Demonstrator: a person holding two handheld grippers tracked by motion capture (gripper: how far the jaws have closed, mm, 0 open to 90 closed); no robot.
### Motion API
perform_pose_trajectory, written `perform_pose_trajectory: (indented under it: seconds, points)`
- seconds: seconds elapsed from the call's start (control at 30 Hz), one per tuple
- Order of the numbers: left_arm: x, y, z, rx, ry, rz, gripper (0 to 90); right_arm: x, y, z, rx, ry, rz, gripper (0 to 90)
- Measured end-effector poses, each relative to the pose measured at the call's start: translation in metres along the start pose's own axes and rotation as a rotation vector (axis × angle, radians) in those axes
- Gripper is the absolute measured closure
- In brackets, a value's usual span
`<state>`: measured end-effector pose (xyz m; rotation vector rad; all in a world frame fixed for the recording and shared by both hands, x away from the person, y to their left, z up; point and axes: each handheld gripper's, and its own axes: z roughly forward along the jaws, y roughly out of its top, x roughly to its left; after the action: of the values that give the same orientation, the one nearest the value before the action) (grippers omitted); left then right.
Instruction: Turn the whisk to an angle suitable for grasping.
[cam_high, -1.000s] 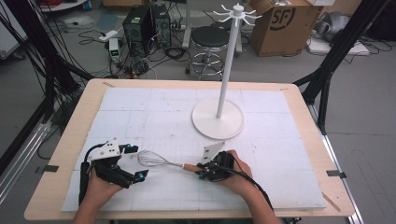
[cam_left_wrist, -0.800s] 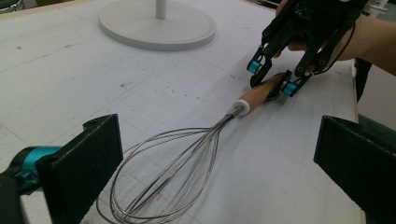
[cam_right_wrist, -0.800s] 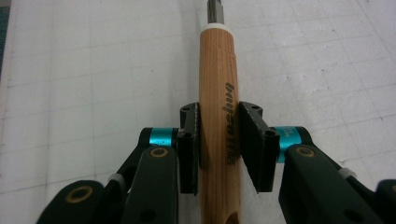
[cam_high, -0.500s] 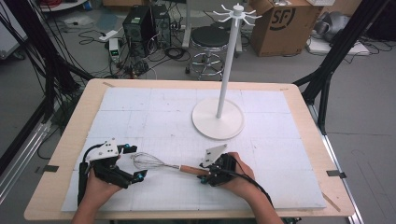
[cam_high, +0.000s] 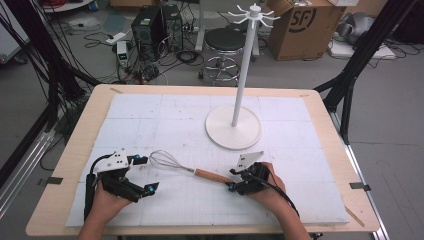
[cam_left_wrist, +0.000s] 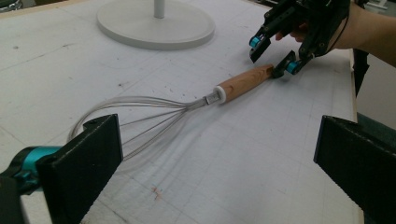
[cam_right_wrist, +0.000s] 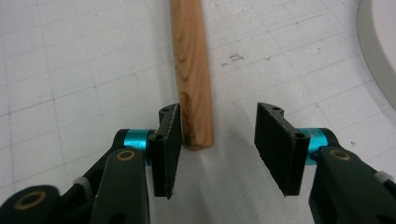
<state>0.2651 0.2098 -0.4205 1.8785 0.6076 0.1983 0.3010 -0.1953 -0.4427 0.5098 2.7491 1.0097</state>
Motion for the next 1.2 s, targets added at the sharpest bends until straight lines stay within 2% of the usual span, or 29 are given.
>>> perform_pose_trajectory:
  seconds: [0.3,0.33,0.43,0.57,0.83,1.03,1.2]
  points:
    - [0.000,0.000,0.001,0.005,0.000,0.002,1.8,-0.002,0.000,-0.002,-0.013,-0.008,-0.002,48.8]
    - [0.000,0.000,0.001,0.005,0.000,0.002,1.8,-0.002,0.000,-0.004,-0.021,-0.006,0.010,47.9]
    - [-0.001,0.000,0.001,0.006,-0.001,-0.001,1.8,-0.003,-0.002,-0.014,-0.063,-0.001,0.022,43.2]
    - [-0.001,0.000,0.001,0.005,-0.002,0.003,1.8,-0.008,-0.008,-0.034,-0.156,0.015,0.075,38.0]
    - [-0.001,0.000,0.002,0.006,0.000,0.004,1.8,-0.021,-0.031,-0.073,-0.331,-0.028,0.201,25.6]
    - [-0.001,0.000,0.002,0.004,-0.002,0.004,1.8,-0.026,-0.047,-0.093,-0.394,-0.054,0.243,21.2]
    - [-0.001,0.000,0.003,0.006,-0.007,0.004,1.8,-0.026,-0.056,-0.102,-0.416,-0.067,0.249,19.6]
